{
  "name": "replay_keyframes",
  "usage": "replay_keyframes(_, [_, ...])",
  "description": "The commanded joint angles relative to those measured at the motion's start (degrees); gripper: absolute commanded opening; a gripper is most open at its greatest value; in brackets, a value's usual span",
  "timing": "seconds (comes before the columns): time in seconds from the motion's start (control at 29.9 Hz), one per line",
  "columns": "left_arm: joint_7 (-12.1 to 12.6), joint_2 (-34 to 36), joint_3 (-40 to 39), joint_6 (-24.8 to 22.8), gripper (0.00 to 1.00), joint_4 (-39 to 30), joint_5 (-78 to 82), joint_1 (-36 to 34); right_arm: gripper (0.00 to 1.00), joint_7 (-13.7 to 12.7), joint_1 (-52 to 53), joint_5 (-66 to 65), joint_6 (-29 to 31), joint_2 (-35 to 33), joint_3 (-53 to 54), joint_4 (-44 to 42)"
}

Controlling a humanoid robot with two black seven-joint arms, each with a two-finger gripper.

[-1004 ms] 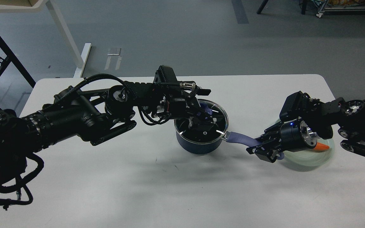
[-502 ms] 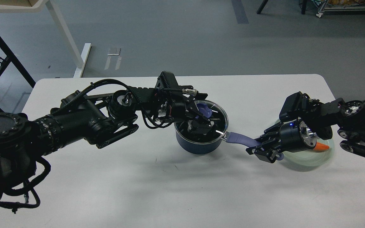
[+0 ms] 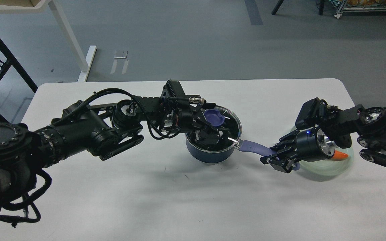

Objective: Open pot lid
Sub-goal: 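Lift the glass lid off the pan with the left gripper, then move the lid away from the pan and lower it onto the table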

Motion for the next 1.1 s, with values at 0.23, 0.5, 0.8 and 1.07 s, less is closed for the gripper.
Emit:
replay_keyframes(0.23, [0.0, 0.8, -0.3, 0.6, 0.41, -1.5, -0.3, -1.0, 0.34, 0.0, -0.1, 0.1, -0.1, -0.3, 0.0, 0.0])
replay_keyframes(0.5, [0.0, 10.1, -0.4, 0.2, 0.42, -8.6, -5.9, -6.3, 0.34, 0.0, -0.2, 0.1, -0.1, -0.4, 0.0, 0.0])
replay_keyframes(0.8, [0.0, 32.9, -0.1, 2.4, 0.43, -23.5, -9.1, -4.5, 0.34, 0.0, -0.2, 0.1, -0.1, -0.3, 0.0, 0.0])
replay_keyframes(1.07, [0.0, 44.7, 1.3, 13.6, 0.43, -23.7, -8.9, 8.3, 0.34, 0.0, -0.2, 0.1, -0.2, -0.4, 0.0, 0.0])
